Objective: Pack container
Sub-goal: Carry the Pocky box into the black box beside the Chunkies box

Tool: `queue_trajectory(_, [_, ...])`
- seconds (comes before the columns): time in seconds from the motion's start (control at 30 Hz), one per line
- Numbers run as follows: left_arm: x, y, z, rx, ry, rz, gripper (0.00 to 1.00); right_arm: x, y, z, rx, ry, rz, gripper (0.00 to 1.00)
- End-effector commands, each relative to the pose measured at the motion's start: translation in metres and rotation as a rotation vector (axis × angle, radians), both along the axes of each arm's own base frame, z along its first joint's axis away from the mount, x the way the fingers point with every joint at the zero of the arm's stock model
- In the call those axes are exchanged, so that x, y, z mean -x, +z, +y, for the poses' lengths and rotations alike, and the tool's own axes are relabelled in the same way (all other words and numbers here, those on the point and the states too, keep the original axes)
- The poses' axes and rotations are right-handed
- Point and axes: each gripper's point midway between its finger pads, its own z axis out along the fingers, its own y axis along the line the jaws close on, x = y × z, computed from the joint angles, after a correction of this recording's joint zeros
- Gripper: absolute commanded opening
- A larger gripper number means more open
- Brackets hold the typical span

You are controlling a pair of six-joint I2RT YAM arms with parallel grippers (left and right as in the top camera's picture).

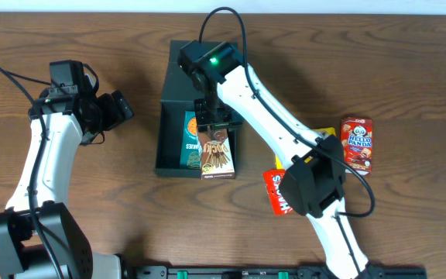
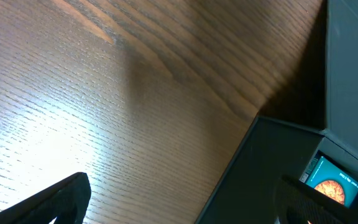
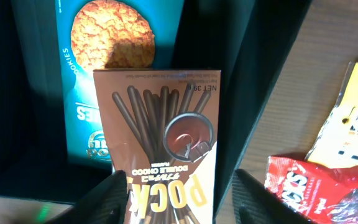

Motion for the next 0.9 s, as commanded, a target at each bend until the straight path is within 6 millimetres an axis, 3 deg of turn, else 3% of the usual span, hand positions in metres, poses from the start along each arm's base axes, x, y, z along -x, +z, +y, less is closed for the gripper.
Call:
queue_trajectory(0.0, [-0.004, 0.013, 0.004, -0.02, -0.009, -0.035, 0.95, -0.004, 0.009, 0.005, -0.008, 0.049, -0.04, 0.29])
queue_trajectory(0.07, [-0.004, 0.013, 0.004, -0.02, -0.009, -0.035, 0.95, -0.005, 0.021, 0.011, -0.032, 0.102, -0.071, 0.19])
queue_trajectory(0.27, [-0.004, 0.012, 0.004, -0.018, -0.008, -0.033, 0.95, 0.012, 0.028, 0.032, -0.096, 0.218, -0.054, 0.09])
queue_trajectory(0.57, [-0.002, 0.012, 0.004, -0.017, -0.006, -0.025, 0.96, 0.049, 0.028, 0.056, -0.133, 0.357, 0.009, 0.05])
queue_trajectory(0.73, [-0.002, 0.012, 0.009, -0.017, 0.008, -0.027, 0.95, 0.054, 0.026, 0.06, -0.113, 0.38, -0.002, 0.04])
queue_trajectory(0.87, [0.0, 0.012, 0.016, 0.009, 0.029, -0.025, 0.95, 0.058, 0.011, 0.057, -0.089, 0.379, 0.03, 0.03])
